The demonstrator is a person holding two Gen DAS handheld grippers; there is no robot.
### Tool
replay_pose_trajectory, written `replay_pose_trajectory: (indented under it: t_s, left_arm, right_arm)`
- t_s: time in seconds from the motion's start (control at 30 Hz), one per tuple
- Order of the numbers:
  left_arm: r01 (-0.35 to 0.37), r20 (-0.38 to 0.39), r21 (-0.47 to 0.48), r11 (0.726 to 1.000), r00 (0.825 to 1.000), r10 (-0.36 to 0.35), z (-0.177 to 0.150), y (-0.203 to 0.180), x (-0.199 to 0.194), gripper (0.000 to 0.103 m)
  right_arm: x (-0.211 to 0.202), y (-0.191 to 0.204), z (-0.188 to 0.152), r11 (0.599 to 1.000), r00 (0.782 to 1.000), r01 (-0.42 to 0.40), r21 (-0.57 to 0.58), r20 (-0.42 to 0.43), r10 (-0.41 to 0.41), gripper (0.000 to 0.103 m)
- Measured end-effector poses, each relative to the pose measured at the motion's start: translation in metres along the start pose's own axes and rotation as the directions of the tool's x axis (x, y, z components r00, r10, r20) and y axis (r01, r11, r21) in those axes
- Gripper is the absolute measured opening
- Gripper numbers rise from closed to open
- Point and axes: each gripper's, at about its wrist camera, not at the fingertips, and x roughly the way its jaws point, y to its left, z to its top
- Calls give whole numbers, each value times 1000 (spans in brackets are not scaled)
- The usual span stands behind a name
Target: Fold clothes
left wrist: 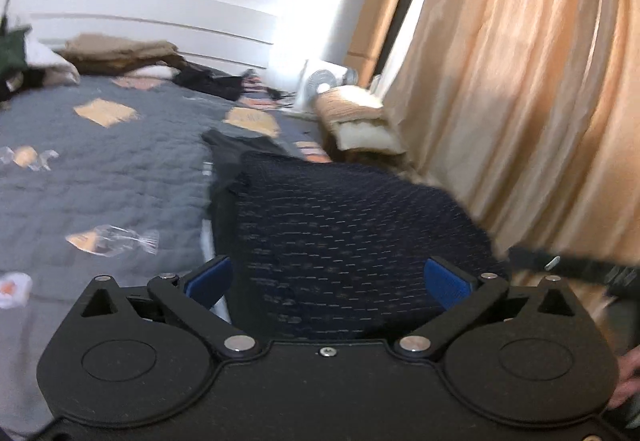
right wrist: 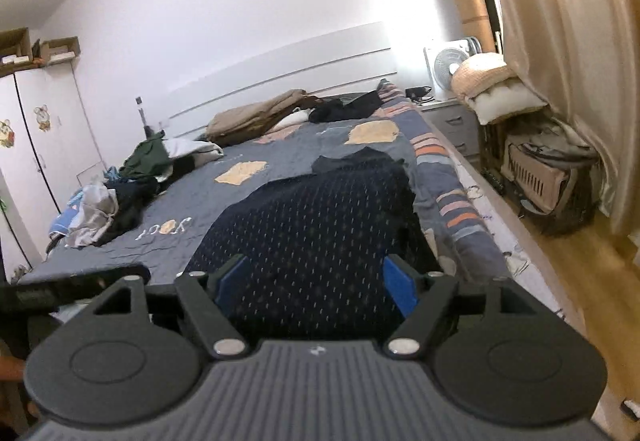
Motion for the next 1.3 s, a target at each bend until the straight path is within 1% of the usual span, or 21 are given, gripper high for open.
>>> replay_pose_trajectory:
  t_s: [0.1,0.17,0.23,0.3,0.4,0.43,0.5,0.53,0.63,0.67,0.8,1.0,1.17,1.23,1.27,1.3]
  left_arm:
    - [-5,-2,42,999,1000,5,-5,-6,-2,103]
    - [-7,-3,71,997,1000,8,-8,-10,-3,103]
    - [-10,-3,99,995,1000,11,-11,-15,-4,103]
    - [-13,-4,127,992,1000,14,-14,-19,-5,103]
    - [-42,-19,222,974,999,47,-23,-30,2,102]
    - [-48,-23,241,969,998,55,-25,-32,4,101]
    - [-67,-27,258,964,997,77,-28,-33,9,95]
    - [-84,-25,261,962,995,94,-28,-32,11,93]
    - [-132,-23,249,960,990,142,-26,-26,14,91]
    - [-141,-26,236,961,988,151,-25,-22,13,91]
    - [-141,-47,197,970,987,153,-20,-6,13,92]
    - [-113,-50,162,980,991,122,-13,6,5,92]
    - [-62,-105,149,987,991,78,-17,7,12,93]
    - [-42,-109,137,990,992,57,-16,5,11,95]
    - [-30,-108,125,992,993,44,-16,6,10,99]
    - [-17,-107,111,994,994,29,-16,6,8,101]
  right_arm:
    - [-1,-10,-9,1000,1000,10,26,25,-11,73]
    - [1,-13,-14,997,997,70,-23,23,-69,73]
    - [6,-20,-21,994,995,99,-49,10,-98,73]
    - [13,-30,-26,996,996,91,-23,-8,-91,73]
    - [22,-40,-29,993,993,113,31,-30,-112,73]
    - [24,-41,-29,993,993,116,34,-26,-115,73]
    - [23,-38,-30,991,991,132,21,-14,-132,73]
    - [23,-38,-32,989,989,145,13,-7,-145,73]
    - [27,-38,-35,982,982,188,-14,-16,-188,73]
    - [28,-40,-35,982,982,189,-9,-22,-189,73]
    - [30,-46,-37,981,981,193,6,-37,-193,74]
    - [27,-52,-36,978,978,209,15,-24,-209,75]
    - [24,-56,-37,973,973,231,25,-24,-230,75]
    - [24,-58,-37,971,971,238,30,-30,-237,75]
    - [23,-56,-37,973,973,228,30,-31,-227,75]
    - [21,-53,-38,976,976,216,30,-32,-215,75]
